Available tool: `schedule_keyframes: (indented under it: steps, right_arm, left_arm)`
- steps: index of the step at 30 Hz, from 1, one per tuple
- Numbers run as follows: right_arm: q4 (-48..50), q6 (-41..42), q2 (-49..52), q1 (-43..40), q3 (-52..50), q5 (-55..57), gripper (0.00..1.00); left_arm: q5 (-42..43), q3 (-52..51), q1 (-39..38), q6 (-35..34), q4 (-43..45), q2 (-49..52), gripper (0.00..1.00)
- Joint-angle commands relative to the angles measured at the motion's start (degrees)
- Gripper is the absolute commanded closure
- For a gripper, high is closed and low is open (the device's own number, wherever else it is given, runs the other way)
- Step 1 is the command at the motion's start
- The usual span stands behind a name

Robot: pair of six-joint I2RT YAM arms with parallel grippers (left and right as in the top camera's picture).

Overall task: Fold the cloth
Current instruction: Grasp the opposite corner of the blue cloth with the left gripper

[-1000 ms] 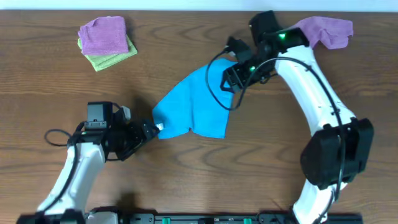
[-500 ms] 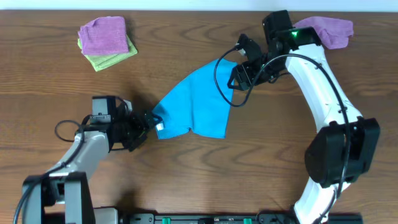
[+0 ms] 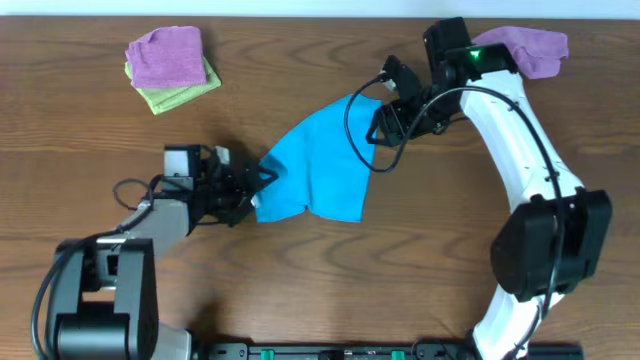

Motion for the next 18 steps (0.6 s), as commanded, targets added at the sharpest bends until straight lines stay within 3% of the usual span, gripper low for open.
schedule_keyframes:
  steps: [1,3,6,10,18]
  right_arm:
    - [-0.8,-1.2,0.0,-2.2,-0.5,-1.4,0.36]
    - [-1.5,-1.4,0.0,-3.1,-0.5,-1.4,0.36]
    - [-1.8,-1.4,0.0,-4.4,-2.1,-1.6,0.36]
    - [0.6,-2.3,0.0,-4.9,-9.2,-5.9,0.36]
    - [16.5,3.1,0.0,-4.8,-26.1,-14.5,0.35]
  left_arm:
    - [-3.0,-1.5,-2.2,-1.5,-0.8,3.9,0.07]
    - [-3.0,-1.5,-2.6,-1.5,-0.3,4.2,0.22]
    - [-3.3,-1.5,-2.6,-1.5,0.0,4.2,0.69]
    - [-3.2,-1.5,-2.6,-1.4,1.4,4.2,0.94]
    - [0.1,-0.4,-1.6,-1.4,4.5,4.2,0.94]
